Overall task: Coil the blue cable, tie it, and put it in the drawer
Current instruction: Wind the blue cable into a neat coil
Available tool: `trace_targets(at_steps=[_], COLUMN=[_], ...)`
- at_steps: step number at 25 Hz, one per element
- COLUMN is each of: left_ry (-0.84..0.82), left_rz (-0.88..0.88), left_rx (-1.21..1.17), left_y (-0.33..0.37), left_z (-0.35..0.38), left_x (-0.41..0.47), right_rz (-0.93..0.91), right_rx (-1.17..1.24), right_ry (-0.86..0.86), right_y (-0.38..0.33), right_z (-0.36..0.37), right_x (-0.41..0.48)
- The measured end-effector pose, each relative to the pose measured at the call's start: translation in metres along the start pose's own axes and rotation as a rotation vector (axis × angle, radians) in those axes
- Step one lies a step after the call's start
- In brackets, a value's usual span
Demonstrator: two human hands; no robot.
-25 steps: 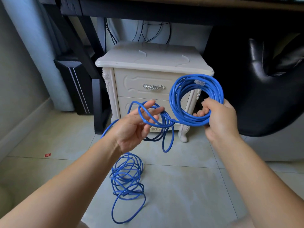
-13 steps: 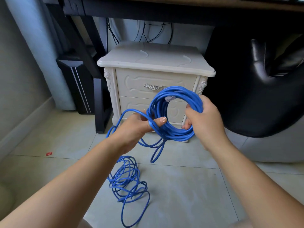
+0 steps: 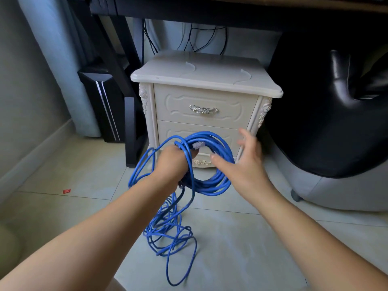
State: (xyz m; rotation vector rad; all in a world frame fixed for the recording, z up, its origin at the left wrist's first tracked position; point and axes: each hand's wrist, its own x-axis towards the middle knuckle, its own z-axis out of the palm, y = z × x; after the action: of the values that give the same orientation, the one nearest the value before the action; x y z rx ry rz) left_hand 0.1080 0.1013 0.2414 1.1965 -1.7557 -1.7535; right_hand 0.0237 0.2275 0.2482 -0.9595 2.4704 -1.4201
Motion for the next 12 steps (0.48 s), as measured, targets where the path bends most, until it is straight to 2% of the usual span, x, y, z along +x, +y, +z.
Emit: trace_targets(at_steps=[1, 2, 3, 5, 8, 12], left_ry=[0.033, 0.059, 0.069, 0.057, 0.020, -0.026], left_rz=[-0.002, 0.002, 0.025, 0.065, 0.039, 0.010], left_rx=[0.028, 0.068, 0.116, 0.222, 0.299, 0.331], left_y=[-0.002, -0.004, -0.005, -0.007, -0.009, -0.008], left_z=[-0.001, -0.001, 0.000, 0.003, 0.005, 0.005], left_x=[0.002, 0.004, 0.005, 0.009, 0.009, 0.000], right_rz=[-0.214, -0.372, -0.421, -0.336, -0.254, -0.177], right_rx=[-0.113, -0.193, -0.235, -0.278, -0.374, -0.326], right_ry=[0.151, 0.201, 0.139, -0.028, -0.105, -0.205], right_y=[-0.002, -0.007, -0.012, -0.016, -0.012, -0.005], right_z=[0.000, 0.004, 0.009, 0.020, 0.023, 0.024], right_x=[-0.003, -0.007, -0.012, -0.014, -0.006, 0.000])
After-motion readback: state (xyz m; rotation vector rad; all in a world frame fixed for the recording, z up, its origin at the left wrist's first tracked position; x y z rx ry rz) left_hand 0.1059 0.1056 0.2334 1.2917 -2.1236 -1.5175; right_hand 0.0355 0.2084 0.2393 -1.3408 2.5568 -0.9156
